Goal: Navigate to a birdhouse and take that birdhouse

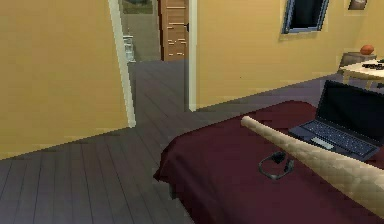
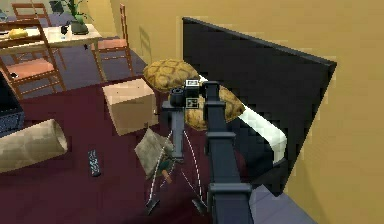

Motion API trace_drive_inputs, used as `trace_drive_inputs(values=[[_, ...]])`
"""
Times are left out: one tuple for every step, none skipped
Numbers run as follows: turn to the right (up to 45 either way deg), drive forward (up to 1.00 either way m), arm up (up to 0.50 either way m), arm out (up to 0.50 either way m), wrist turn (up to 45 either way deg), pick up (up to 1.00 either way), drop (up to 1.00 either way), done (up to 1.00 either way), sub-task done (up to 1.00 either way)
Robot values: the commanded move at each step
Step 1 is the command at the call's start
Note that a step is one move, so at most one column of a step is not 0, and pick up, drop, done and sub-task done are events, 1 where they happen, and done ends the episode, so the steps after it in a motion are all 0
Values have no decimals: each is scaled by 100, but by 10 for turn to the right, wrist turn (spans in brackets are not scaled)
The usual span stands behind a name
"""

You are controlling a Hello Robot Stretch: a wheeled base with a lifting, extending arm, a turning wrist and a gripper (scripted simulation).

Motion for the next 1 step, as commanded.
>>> trace_drive_inputs(values=[[0,0,0,0,450,0,0,0,0]])
